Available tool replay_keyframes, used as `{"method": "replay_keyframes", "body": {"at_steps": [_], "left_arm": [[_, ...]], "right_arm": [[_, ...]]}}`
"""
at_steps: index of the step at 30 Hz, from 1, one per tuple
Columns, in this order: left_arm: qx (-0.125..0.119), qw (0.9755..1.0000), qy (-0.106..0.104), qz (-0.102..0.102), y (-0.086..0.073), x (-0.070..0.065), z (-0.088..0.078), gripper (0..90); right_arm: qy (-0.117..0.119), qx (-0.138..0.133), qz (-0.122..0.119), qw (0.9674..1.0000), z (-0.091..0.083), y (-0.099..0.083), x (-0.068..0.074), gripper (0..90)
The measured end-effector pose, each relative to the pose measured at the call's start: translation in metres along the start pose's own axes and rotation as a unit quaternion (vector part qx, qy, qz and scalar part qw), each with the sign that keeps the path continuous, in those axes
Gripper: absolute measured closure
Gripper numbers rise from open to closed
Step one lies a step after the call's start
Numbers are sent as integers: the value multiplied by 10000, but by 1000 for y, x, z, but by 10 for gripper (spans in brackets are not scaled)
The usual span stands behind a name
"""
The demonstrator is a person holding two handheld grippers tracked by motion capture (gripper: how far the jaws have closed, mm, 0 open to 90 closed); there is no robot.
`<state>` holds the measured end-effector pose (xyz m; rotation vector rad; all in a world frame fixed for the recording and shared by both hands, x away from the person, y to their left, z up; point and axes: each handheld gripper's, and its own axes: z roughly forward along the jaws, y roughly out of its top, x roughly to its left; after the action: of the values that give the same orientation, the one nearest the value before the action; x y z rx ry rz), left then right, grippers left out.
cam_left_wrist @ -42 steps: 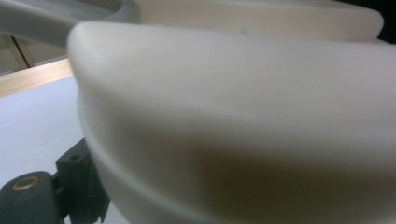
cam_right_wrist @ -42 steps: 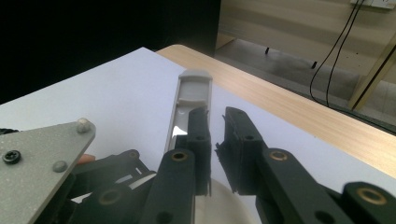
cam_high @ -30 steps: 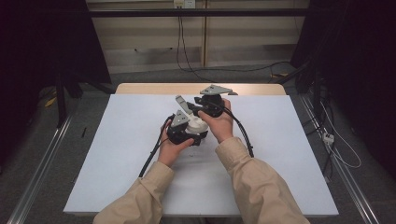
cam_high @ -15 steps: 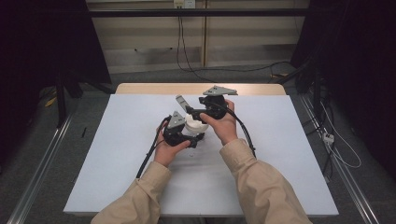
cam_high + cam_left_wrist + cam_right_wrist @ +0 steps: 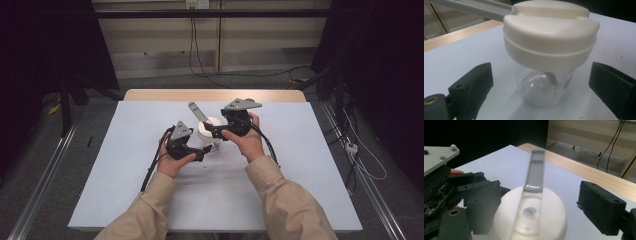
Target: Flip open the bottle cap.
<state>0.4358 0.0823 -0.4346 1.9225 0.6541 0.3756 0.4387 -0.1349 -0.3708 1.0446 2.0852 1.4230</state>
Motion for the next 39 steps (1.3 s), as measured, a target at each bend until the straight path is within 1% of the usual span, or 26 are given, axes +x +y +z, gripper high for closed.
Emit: {"method": "replay_keyframes", "body": {"at_steps": [2, 3, 5, 6, 9, 10, 11, 14, 17, 20, 22, 26, 28, 31, 33, 34, 37, 38, 39], "left_arm": [[10, 10000, 1, 34, 0, 2, -4, 52], [-7, 10000, -16, 3, 0, 2, -6, 52], [-39, 10000, -8, -11, -1, 3, -10, 52], [-45, 10000, 12, 20, -1, 3, -12, 52], [-49, 10000, 0, -3, -3, 4, -17, 52], [-61, 10000, -5, -47, -3, 4, -18, 52], [-29, 10000, 7, -4, -4, 5, -19, 52], [6, 10000, -65, -51, -7, 5, -21, 53], [9, 9999, -19, -98, -9, 7, -25, 55], [8, 10000, 9, -84, -10, 9, -30, 54], [-18, 9999, -15, -127, -12, 10, -33, 54], [27, 9999, 2, -157, -16, 11, -39, 54], [41, 9999, 18, -136, -18, 11, -41, 54], [76, 9999, 6, -149, -21, 11, -44, 55], [103, 9999, 25, -130, -22, 12, -47, 55], [89, 9998, 15, -159, -23, 12, -49, 55], [82, 9998, 39, -157, -25, 14, -54, 55], [58, 9998, 19, -213, -26, 14, -56, 55], [65, 9998, 21, -194, -26, 14, -57, 55]], "right_arm": [[5, 13, -48, 10000, -4, -2, 0, 173], [5, 25, -66, 10000, -7, -3, 0, 166], [29, 35, -35, 10000, -11, -6, 0, 156], [37, 31, -42, 10000, -12, -8, 0, 156], [45, 73, -46, 10000, -17, -15, -2, 141], [44, 95, -26, 9999, -19, -17, -2, 134], [45, 90, -30, 9999, -20, -19, -2, 134], [11, 86, -18, 10000, -25, -25, -3, 124], [2, 70, -20, 10000, -30, -31, -4, 121], [-9, 165, -57, 9998, -34, -39, -4, 117], [6, 197, -71, 9998, -37, -44, -4, 116], [14, 231, -49, 9997, -42, -53, -4, 113], [32, 227, 7, 9997, -44, -58, -4, 113], [-18, 277, -30, 9996, -48, -64, -5, 111], [-24, 288, 5, 9996, -51, -67, -6, 112], [-28, 284, 10, 9996, -52, -69, -7, 112], [-63, 299, 36, 9995, -56, -75, -9, 111], [-85, 290, 45, 9995, -57, -76, -10, 111], [-106, 307, 13, 9995, -59, -78, -10, 111]]}}
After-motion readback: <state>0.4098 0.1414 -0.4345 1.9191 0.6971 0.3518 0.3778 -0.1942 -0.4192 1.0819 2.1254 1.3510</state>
